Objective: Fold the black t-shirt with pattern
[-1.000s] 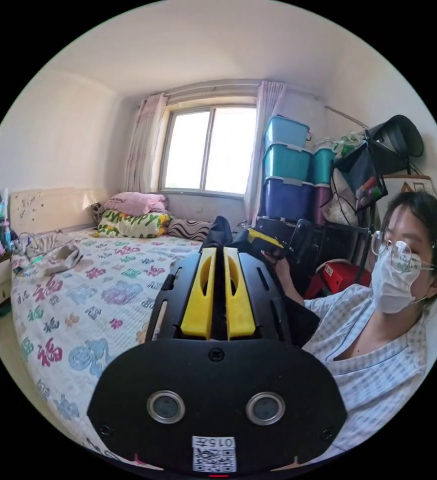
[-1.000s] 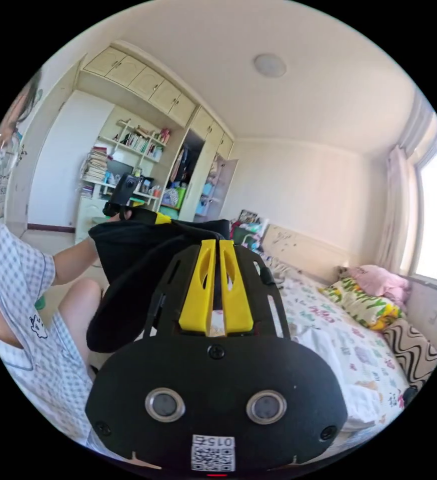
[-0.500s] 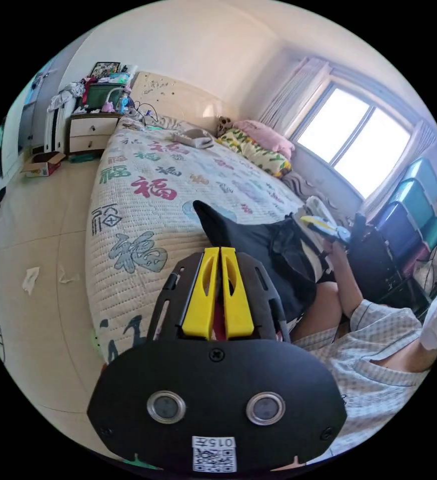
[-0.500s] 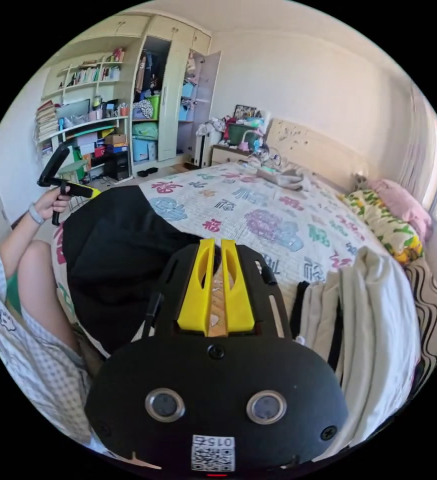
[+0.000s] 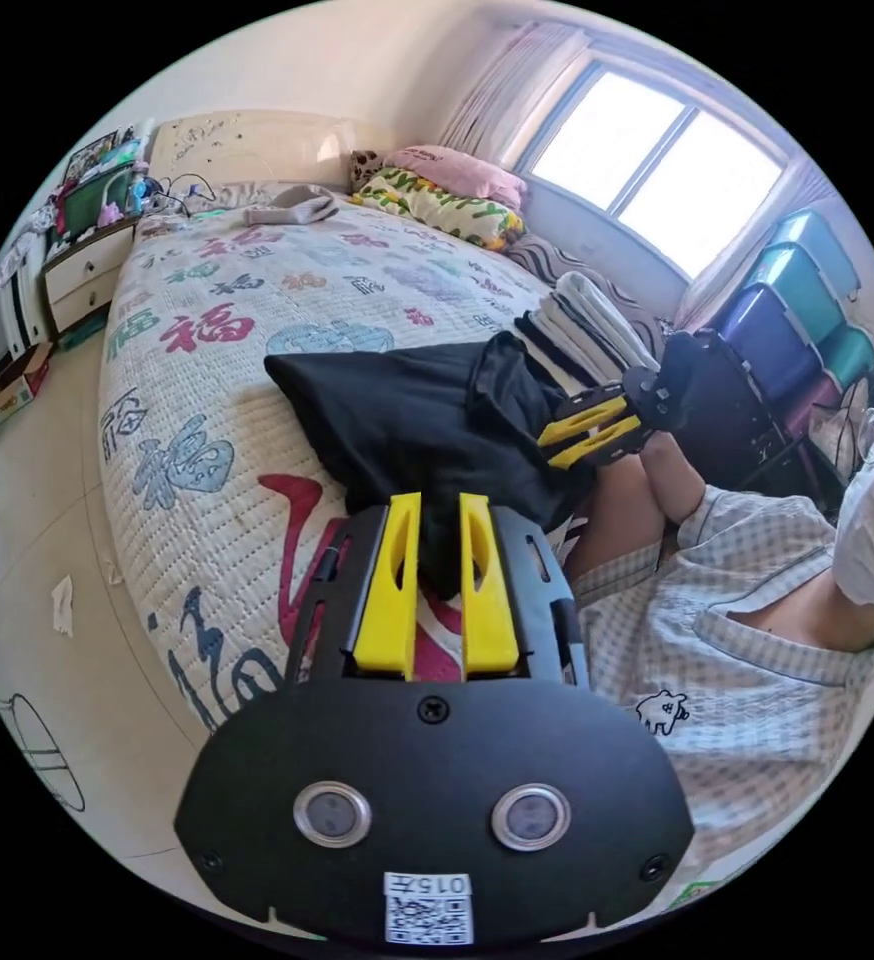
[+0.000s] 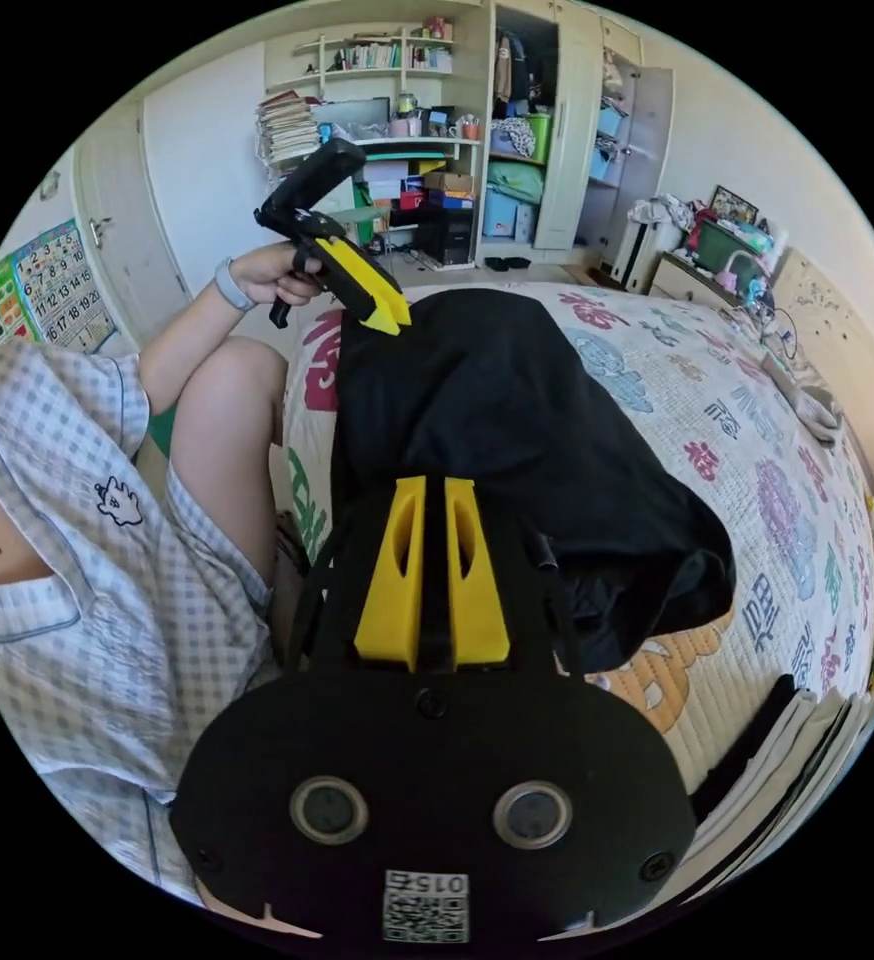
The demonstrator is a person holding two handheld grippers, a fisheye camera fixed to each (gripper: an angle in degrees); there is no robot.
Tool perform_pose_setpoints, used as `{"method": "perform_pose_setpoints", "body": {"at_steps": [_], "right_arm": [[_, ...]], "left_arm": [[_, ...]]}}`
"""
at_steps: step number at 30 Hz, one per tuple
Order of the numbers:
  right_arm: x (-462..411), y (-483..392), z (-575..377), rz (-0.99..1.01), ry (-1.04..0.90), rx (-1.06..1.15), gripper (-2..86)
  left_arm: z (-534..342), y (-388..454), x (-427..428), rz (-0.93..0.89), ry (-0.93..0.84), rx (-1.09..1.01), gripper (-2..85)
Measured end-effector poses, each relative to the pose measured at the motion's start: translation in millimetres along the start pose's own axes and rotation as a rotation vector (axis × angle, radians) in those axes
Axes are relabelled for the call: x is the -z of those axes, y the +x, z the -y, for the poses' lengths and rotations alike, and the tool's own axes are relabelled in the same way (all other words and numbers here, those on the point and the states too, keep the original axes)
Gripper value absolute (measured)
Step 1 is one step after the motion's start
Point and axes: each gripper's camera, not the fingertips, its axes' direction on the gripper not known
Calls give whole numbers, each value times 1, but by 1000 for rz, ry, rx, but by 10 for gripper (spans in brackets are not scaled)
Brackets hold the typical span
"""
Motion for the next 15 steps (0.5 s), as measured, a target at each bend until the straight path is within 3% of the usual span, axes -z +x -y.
{"method": "perform_pose_setpoints", "body": {"at_steps": [6, 11, 15], "right_arm": [[50, 27, -18, -19, 290, -131, -5], [86, 53, -43, -42, 583, -273, -8], [86, 65, -48, -167, 558, -367, -7]], "left_arm": [[-3, -11, 62, -146, 212, 17, -4], [-3, -22, 110, -356, 562, 22, -7], [19, -12, 106, -348, 516, 12, 0]]}}
